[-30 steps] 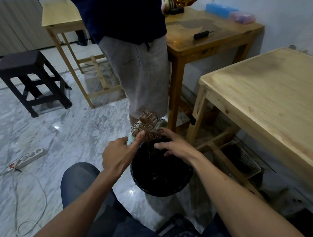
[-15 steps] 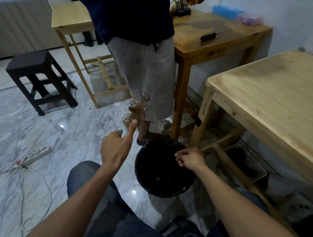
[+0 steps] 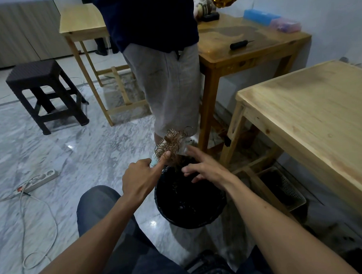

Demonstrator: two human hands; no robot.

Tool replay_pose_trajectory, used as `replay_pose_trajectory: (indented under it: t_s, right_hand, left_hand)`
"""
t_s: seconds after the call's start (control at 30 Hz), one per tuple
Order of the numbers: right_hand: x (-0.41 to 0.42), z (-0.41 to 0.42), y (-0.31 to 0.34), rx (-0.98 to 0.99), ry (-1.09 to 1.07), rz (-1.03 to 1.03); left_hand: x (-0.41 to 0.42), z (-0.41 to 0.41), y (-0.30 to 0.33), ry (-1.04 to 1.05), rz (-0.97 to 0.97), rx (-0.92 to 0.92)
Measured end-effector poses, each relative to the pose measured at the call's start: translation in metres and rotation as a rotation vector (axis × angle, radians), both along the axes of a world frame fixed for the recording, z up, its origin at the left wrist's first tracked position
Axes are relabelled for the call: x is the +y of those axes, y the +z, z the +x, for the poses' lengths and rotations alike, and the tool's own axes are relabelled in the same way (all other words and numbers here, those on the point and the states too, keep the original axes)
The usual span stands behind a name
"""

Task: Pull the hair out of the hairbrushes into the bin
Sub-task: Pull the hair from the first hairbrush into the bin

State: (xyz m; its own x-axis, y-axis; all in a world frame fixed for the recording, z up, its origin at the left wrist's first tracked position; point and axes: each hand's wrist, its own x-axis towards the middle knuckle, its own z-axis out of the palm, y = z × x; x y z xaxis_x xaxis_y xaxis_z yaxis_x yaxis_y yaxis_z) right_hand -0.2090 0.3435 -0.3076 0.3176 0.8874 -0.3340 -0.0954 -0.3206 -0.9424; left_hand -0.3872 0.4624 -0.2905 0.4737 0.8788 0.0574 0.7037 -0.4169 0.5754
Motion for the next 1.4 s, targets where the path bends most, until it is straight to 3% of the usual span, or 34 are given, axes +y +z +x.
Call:
replay_pose_trajectory:
  t_s: [0.07,0.17,0.27,0.4,0.57,0.7,0.83,1.03,1.17,1.3,1.4]
  right_hand:
    - [0.006,-0.008,-0.001,0.11,0.036,0.046]
    - [0.014,-0.02,-0.01,0.212,-0.146,0.086]
    - [0.009,-0.017,-0.022,0.209,-0.339,0.083]
    - [-0.007,-0.002,-0.042,0.1,-0.477,-0.103]
    - [-0.013,0.0,-0.052,-0.035,-0.43,-0.221]
    - [-0.007,0.003,-0.038,-0.203,-0.171,-0.397]
    - [0.001,-0.005,-0.013,0.054,-0.114,-0.18]
    - [0.01,-0.015,0.006,0.218,0.03,0.001]
    - [0.014,-0.02,-0.014,0.192,-0.145,0.029]
    - [0.003,-0.013,-0.027,0.087,-0.334,-0.109]
    - [-0.008,-0.007,-0.037,-0.023,-0.37,-0.232]
  left_hand:
    - [-0.001,0.002,0.002,-0.011,0.001,0.027]
    - [0.002,0.001,0.009,0.055,-0.02,-0.014]
    - [0.012,-0.004,0.017,0.18,-0.108,-0.119]
    - [0.022,-0.011,0.026,0.3,-0.147,-0.188]
    - [0.02,-0.011,0.02,0.218,-0.06,-0.096]
    - [0.012,-0.008,0.01,0.109,-0.035,-0.065]
    - [0.006,-0.007,0.009,-0.065,-0.012,-0.045]
    - [0.002,0.001,0.008,-0.115,-0.092,-0.086]
    - [0.015,-0.001,0.001,-0.1,-0.327,-0.159]
    - [0.025,-0.007,-0.004,-0.111,-0.432,-0.182]
    - [0.024,-0.009,-0.001,-0.051,-0.506,-0.32]
